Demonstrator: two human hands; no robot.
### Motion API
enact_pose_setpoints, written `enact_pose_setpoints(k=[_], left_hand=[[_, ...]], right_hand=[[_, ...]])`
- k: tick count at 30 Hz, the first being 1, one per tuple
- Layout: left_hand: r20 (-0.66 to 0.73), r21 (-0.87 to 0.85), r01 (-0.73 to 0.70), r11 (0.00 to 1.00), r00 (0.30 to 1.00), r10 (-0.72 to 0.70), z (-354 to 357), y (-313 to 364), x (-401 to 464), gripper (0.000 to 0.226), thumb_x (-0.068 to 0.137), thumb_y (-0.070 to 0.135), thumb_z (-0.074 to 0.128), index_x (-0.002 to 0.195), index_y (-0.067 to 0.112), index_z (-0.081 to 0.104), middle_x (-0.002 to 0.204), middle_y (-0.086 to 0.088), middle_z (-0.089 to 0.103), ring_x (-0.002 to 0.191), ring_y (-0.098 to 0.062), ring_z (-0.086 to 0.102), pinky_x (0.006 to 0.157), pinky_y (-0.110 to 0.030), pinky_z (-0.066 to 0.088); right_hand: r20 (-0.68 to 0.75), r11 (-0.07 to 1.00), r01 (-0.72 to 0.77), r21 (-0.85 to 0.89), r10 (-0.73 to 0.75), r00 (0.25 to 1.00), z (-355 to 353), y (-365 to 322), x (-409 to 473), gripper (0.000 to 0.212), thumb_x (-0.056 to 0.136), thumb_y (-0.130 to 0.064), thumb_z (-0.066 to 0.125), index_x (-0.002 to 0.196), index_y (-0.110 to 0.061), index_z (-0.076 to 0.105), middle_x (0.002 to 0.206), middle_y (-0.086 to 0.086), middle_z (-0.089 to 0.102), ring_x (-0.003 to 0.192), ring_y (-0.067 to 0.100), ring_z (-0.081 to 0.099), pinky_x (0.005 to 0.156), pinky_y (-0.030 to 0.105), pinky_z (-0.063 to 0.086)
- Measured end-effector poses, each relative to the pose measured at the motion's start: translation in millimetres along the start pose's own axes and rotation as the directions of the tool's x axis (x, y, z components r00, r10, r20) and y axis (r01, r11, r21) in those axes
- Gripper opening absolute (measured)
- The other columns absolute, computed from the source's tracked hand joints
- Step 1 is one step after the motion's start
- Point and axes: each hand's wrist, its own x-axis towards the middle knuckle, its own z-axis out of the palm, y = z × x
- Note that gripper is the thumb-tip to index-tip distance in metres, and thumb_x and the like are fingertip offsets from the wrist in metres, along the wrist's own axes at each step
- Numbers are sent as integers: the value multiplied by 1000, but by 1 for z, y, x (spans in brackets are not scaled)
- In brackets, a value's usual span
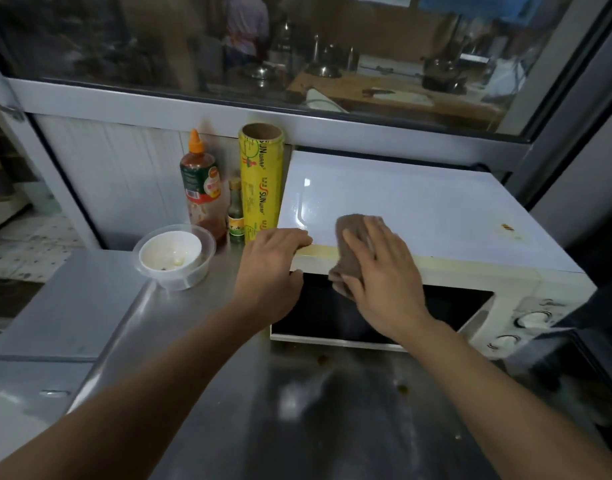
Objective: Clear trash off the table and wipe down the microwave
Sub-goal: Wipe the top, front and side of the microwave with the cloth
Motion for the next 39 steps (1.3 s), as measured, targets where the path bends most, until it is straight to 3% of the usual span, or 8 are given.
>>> enact_pose_setpoints(k=[4, 8, 13, 20, 25, 31, 36, 39], left_hand=[[-17, 65, 33, 997, 999, -32, 2, 4, 1, 49, 79, 8, 57, 125, 23, 52, 133, 7, 51, 124, -15, 37, 100, -31, 26], [-45, 177, 64, 982, 997, -57, 5, 16, 3, 43, 78, 11, 59, 120, 22, 55, 128, 3, 53, 121, -19, 38, 100, -35, 27], [-57, 210, -46, 977, 997, 59, 31, 60, 5, 39, 76, 4, 59, 112, 17, 63, 126, 2, 58, 123, -22, 43, 98, -42, 30], [28, 185, -147, 972, 989, 145, 91, 132, 17, 44, 81, 8, 53, 123, 19, 57, 133, 3, 54, 127, -20, 41, 103, -41, 28], [-36, 218, -115, 969, 991, 125, 113, 154, 19, 41, 72, 6, 63, 111, 16, 64, 117, -3, 61, 108, -29, 53, 96, -44, 35], [-99, 277, -90, 957, 988, 121, 123, 159, 11, 44, 69, 8, 61, 113, 15, 64, 121, -4, 61, 105, -32, 55, 98, -50, 33], [-159, 278, -87, 957, 978, 135, 132, 161, 6, 51, 66, 16, 53, 116, 14, 62, 125, -4, 59, 112, -29, 52, 100, -45, 31], [-175, 296, -111, 949, 970, 168, 136, 157, 6, 52, 66, 16, 53, 117, 14, 61, 126, -4, 59, 112, -28, 52, 100, -44, 31]], right_hand=[[-30, 997, 71, 37, -70, 997, 8, -16, 10, 60, 90, -37, 51, 143, -15, 34, 152, 17, 25, 142, 35, 20, 115, 45, 13], [-27, 990, 143, 8, -143, 989, 2, 19, -1, 54, 92, -37, 46, 142, -18, 36, 152, 13, 29, 142, 28, 24, 114, 45, 10], [-45, 998, 69, 5, -69, 997, -8, 89, -31, 53, 90, -29, 50, 140, -18, 39, 152, 9, 30, 139, 24, 30, 114, 45, 10], [-104, 1000, -10, -5, 10, 994, -21, 175, -69, 54, 87, -27, 57, 139, -19, 42, 151, 9, 33, 136, 24, 36, 113, 42, 8], [-136, 996, -79, 40, 84, 987, -32, 236, -97, 60, 82, -18, 64, 138, -16, 44, 150, 9, 34, 135, 26, 37, 111, 53, 18], [-149, 963, -183, 200, 214, 965, -35, 283, -123, 62, 87, -11, 59, 144, -16, 33, 154, 5, 25, 140, 23, 27, 116, 49, 14], [-220, 813, -309, 494, 461, 860, -12, 261, -127, 65, 91, -10, 51, 148, -19, 21, 156, 2, 18, 142, 24, 21, 113, 45, 24], [-398, 865, -305, 399, 463, 792, 2, 243, -128, 60, 93, -15, 48, 146, -7, 22, 155, 17, 15, 143, 30, 17, 114, 39, 20]])
